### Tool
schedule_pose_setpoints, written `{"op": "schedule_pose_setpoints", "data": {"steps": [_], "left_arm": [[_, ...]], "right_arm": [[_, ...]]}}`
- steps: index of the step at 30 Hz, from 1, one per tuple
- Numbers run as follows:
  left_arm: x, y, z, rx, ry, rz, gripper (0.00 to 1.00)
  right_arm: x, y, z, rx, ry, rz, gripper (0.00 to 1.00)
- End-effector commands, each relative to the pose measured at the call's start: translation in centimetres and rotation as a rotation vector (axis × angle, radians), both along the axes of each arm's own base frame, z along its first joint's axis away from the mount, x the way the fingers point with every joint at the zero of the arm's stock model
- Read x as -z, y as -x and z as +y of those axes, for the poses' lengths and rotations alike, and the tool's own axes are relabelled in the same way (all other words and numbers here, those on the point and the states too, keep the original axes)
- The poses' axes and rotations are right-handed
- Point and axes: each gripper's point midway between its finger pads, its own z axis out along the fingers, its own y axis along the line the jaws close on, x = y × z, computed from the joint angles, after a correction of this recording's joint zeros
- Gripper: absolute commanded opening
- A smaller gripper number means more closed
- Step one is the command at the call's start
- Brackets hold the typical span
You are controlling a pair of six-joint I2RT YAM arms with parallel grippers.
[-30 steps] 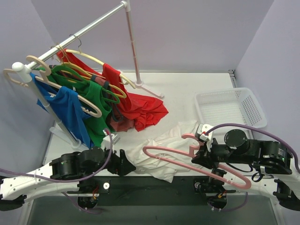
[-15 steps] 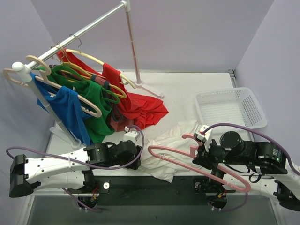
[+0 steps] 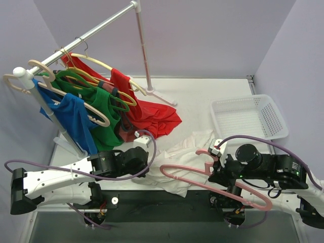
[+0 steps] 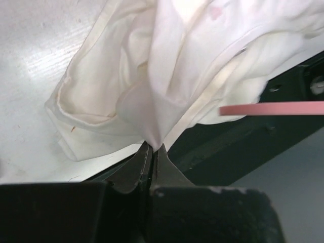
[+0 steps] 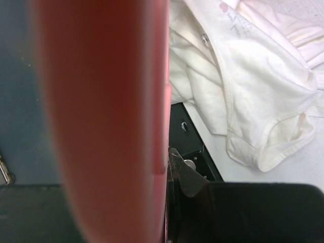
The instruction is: Place the tank top on the hanger
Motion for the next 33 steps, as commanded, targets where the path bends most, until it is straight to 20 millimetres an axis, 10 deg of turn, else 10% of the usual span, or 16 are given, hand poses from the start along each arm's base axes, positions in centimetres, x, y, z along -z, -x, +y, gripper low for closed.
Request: {"op": "schedule_pose_setpoints", "data": {"steps": [1,22,33], "left_arm": [[-5.2,-0.4,-0.8,0.008,0.151,-0.041,0.0],[-6.3,0.9,-0.9,0.037,0.256,0.04,0.0],[-10.1,-1.1,-1.9,0.042,0.371,0.022,0.0]], "right_arm": [[0.4,0.5,0.8,-0.046,0.009,0.03,0.0],[-1.2,-3.7,4.2,-0.025,0.037,-0.133,0.0],[0.8,0.1,8.0,-0.281,-0.022,-0.061,0.0]]}}
